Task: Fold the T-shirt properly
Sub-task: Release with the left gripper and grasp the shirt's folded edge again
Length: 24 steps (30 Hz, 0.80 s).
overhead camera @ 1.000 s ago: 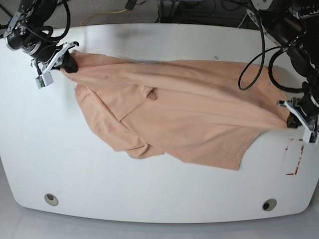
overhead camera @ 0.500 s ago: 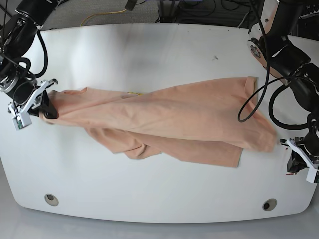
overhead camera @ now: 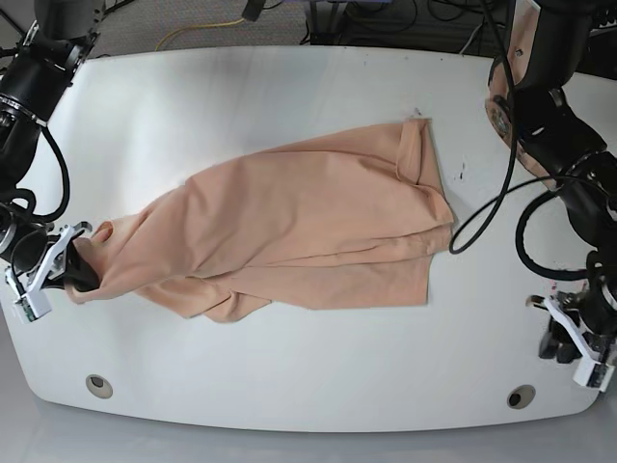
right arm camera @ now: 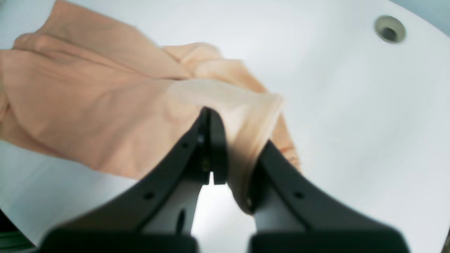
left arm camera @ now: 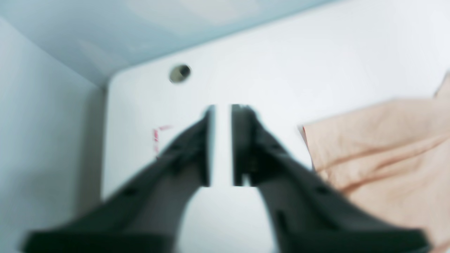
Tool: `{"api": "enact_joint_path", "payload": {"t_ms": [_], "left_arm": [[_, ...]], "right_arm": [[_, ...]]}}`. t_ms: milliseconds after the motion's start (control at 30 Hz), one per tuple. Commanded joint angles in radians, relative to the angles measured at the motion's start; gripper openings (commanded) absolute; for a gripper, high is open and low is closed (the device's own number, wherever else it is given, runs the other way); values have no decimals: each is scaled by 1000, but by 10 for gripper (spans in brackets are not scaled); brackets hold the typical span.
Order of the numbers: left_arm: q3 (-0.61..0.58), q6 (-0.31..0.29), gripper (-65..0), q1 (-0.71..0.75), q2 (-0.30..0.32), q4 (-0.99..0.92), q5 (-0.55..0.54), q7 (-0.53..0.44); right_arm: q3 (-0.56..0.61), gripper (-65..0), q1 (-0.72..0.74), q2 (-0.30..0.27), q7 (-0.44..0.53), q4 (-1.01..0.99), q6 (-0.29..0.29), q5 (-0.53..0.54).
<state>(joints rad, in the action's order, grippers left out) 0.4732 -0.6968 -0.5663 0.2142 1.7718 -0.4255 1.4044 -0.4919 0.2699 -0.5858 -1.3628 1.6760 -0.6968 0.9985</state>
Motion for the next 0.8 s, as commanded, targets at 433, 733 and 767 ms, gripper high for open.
{"api": "enact_joint_path", "payload": {"t_ms": [433, 733, 767], "left_arm": [[-44, -1, -251, 351, -109, 1, -9, -69], [-112, -1, -250, 447, -157, -48, 1, -178], [-112, -1, -250, 446, -157, -74, 1, -190]], "right_arm": [[-6, -650, -42, 23, 26, 14, -1, 18], [-6, -650, -74, 45, 26, 14, -1, 18], [-4, -650, -73, 48, 26, 16, -1, 18]]}}
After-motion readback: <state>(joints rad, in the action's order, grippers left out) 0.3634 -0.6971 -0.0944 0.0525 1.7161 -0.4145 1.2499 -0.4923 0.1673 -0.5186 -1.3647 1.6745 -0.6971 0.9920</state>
